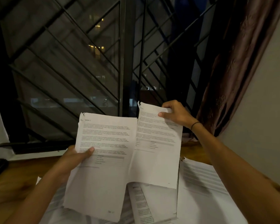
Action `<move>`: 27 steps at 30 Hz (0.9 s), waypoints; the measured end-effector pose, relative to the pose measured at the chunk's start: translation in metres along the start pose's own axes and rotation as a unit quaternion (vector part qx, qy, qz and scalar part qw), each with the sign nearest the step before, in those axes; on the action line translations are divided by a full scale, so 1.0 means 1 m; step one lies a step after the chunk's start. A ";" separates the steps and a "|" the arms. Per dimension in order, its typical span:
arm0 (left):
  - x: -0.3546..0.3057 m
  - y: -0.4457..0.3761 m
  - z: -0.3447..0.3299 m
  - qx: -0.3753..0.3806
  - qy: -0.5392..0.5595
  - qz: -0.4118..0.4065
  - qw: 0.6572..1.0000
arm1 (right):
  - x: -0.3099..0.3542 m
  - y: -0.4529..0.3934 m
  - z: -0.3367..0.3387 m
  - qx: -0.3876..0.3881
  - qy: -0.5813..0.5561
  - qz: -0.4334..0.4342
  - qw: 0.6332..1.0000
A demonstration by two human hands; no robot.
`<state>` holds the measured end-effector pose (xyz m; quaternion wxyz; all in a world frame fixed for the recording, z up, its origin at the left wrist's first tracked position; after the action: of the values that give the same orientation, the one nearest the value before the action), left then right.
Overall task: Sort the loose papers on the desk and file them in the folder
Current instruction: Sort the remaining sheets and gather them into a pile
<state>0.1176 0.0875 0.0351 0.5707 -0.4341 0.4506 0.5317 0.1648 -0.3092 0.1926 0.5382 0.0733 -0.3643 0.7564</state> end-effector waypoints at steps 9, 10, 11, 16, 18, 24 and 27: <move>0.013 0.008 0.017 0.003 0.021 -0.017 1.000 | 0.012 0.007 -0.010 -0.003 0.020 -0.011 1.000; 0.013 0.008 0.017 0.003 0.023 -0.022 0.999 | 0.013 0.007 -0.011 0.002 0.014 -0.009 1.000; 0.013 0.009 0.015 0.001 0.024 -0.026 0.999 | 0.017 0.008 -0.012 0.005 0.005 -0.004 1.000; -0.005 0.009 -0.009 -0.028 -0.021 -0.074 0.997 | 0.033 0.009 -0.027 0.045 -0.066 0.008 0.997; -0.013 0.007 -0.021 -0.031 -0.041 -0.100 0.994 | 0.047 0.007 -0.034 0.065 -0.090 0.025 0.994; -0.020 0.002 -0.052 -0.006 -0.031 -0.124 0.992 | 0.078 0.006 -0.055 0.189 -0.181 0.027 0.965; -0.015 -0.003 -0.057 -0.002 0.000 -0.108 0.994 | 0.088 0.002 -0.057 0.210 -0.171 0.013 0.963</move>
<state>0.1172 0.0281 0.0374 0.6241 -0.4816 0.3997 0.4678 0.1426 -0.2062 0.1943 0.4303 0.3082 -0.2853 0.7990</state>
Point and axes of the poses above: each hand's wrist, its own y-axis away from the middle knuckle, its own z-axis out of the back of the hand, x = y × z, the point moved 6 cm from there along -y, towards the middle knuckle, and after that the axes turned 6 degrees about -y, right-handed, at the moved point
